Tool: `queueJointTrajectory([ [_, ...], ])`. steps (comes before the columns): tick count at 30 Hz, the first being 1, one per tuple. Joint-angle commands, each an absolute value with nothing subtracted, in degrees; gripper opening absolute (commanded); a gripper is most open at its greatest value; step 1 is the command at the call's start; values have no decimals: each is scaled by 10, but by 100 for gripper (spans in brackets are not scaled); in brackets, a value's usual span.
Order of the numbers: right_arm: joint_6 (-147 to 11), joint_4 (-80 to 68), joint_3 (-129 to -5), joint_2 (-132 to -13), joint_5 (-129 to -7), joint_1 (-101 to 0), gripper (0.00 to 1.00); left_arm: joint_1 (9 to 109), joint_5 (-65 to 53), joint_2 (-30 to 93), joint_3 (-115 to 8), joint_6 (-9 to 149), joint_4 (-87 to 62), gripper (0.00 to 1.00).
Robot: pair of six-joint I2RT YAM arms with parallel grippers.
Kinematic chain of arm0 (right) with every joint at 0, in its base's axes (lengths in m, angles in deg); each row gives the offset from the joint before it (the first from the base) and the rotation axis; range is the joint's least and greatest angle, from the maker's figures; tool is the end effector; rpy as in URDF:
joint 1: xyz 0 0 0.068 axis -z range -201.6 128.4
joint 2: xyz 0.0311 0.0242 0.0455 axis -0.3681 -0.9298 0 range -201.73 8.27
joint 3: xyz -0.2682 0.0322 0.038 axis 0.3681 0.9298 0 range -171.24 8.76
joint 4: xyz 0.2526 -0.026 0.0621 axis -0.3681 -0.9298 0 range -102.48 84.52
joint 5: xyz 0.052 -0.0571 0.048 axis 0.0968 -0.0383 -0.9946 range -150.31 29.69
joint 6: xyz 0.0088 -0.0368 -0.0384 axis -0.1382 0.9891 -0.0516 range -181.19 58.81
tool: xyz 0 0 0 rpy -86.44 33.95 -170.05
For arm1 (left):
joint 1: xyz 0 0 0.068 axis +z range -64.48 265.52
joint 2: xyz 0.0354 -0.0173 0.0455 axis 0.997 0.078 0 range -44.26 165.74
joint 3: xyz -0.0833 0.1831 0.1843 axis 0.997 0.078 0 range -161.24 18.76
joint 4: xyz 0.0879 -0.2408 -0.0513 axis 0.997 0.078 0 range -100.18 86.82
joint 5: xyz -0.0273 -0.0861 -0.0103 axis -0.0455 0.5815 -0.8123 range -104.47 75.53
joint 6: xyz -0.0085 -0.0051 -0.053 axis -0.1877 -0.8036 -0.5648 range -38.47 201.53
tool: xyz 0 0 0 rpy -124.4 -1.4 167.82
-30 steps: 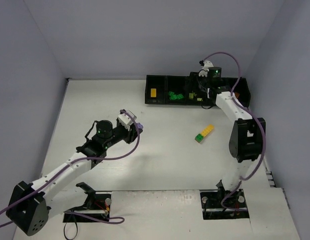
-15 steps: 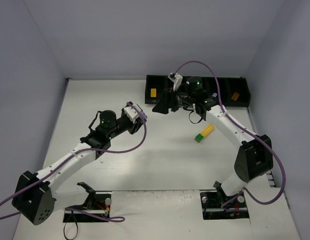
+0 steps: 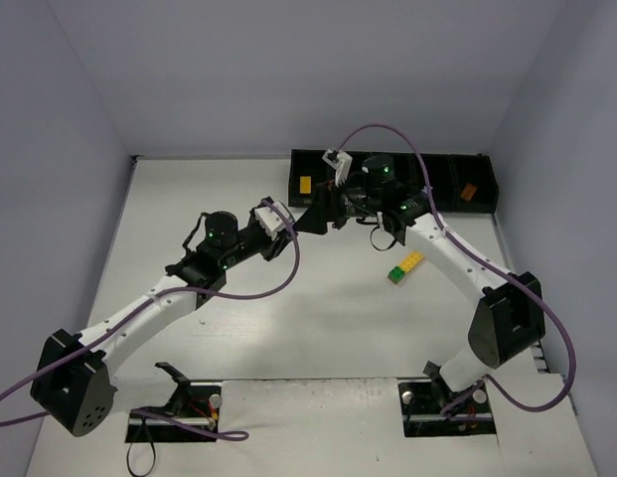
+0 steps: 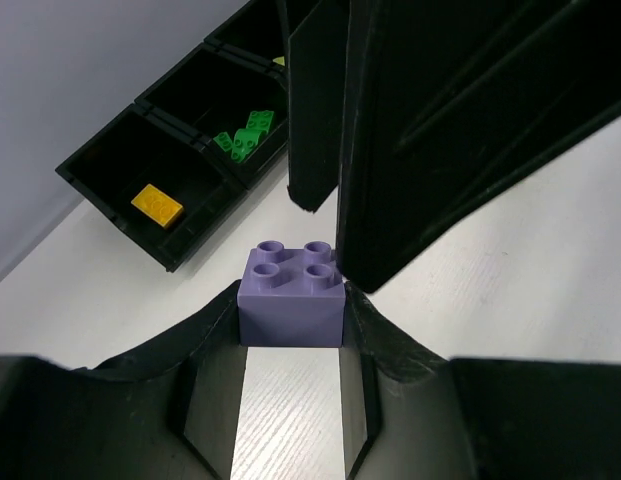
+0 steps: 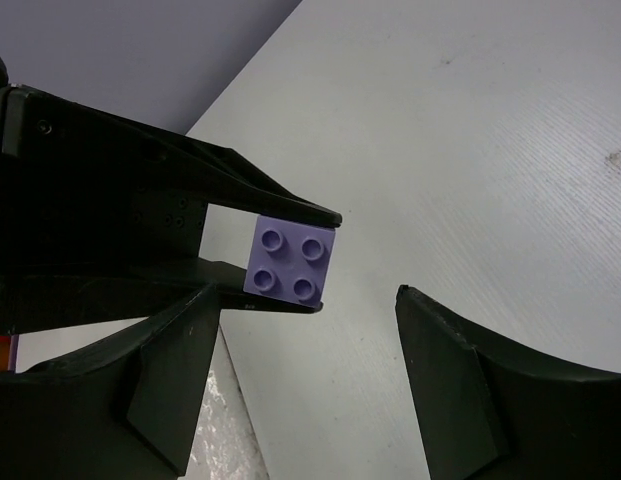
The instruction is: Sort the legos into containers by color
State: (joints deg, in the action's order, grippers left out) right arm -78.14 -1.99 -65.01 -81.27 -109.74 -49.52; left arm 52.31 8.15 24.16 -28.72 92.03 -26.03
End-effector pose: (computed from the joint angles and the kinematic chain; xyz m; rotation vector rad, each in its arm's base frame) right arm 0.3098 0.1948 0.3480 -0.8307 1.7155 1.3100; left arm 0.2265 -0.1646 0.3180 0.9016 1.4303 -0.6258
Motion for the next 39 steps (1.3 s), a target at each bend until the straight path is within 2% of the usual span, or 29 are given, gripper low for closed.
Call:
queueJointTrajectory([
  [1, -793, 24, -662, -801, -1113, -503, 68, 515, 95, 245, -327, 934, -293, 0],
  [13, -797, 30, -667, -823, -1108, -512, 64, 508, 88, 257, -335, 936, -311, 0],
  [19, -797, 30, -669, -836, -1104, -517, 56, 505, 89, 259, -336, 936, -314, 0],
  [22, -796, 30, -671, -841, -1103, -519, 45, 505, 90, 260, -334, 937, -317, 0],
  [23, -794, 30, -673, -842, -1102, -519, 36, 505, 89, 260, -334, 937, -317, 0],
  [24, -794, 30, -673, -843, -1101, -519, 31, 505, 89, 261, -333, 936, -317, 0],
  [25, -790, 30, -673, -842, -1092, -519, 19, 505, 88, 263, -333, 936, -316, 0],
  [26, -790, 30, -674, -842, -1086, -519, 13, 505, 86, 262, -333, 933, -316, 0],
  [27, -787, 30, -674, -841, -1080, -517, 9, 504, 80, 263, -331, 930, -315, 2],
  [28, -785, 30, -673, -840, -1074, -517, 2, 504, 60, 263, -330, 918, -315, 9],
  [29, -784, 29, -673, -840, -1062, -516, 0, 505, 47, 262, -328, 905, -317, 32],
  [32, -774, 23, -671, -837, -1007, -506, 0, 505, -1, 256, -313, 867, -329, 68],
  [35, -759, 20, -665, -828, -937, -487, 0, 505, -46, 245, -307, 826, -315, 73],
  [39, -755, 20, -657, -820, -863, -424, 0, 507, -114, 222, -297, 751, -258, 73],
])
